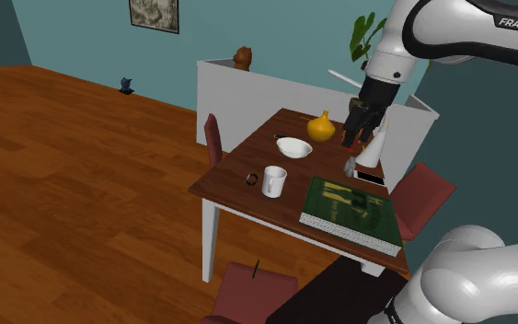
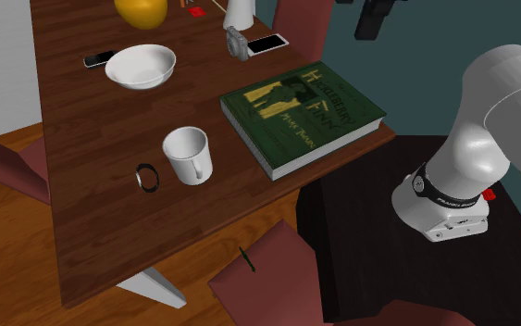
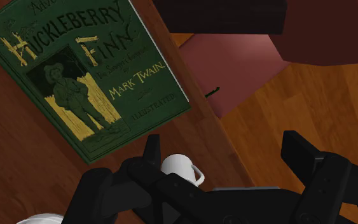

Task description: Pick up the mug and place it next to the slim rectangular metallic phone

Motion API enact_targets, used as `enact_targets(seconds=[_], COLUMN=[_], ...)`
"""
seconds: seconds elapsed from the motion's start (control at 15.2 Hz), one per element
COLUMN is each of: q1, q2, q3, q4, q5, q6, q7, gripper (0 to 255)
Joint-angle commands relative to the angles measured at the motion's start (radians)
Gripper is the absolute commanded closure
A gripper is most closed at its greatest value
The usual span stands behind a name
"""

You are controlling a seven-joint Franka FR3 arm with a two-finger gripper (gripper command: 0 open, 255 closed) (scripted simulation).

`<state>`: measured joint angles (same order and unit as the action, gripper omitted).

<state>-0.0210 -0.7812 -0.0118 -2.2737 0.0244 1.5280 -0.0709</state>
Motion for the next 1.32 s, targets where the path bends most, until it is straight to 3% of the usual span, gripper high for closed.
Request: enact_targets(seconds=[0.0,0.59,1.25], q1=[0.000,-0.011,-0.016], q2=[0.000,0.246,0.591], q3=[0.000,-0.030,-0.062], q4=[0.000,-0.036,0.053], q5=[0.000,0.000,0.025], q6=[0.000,0.273,0.517], q7=[0.000,-0.022,-0.056], gripper=[0,0,0])
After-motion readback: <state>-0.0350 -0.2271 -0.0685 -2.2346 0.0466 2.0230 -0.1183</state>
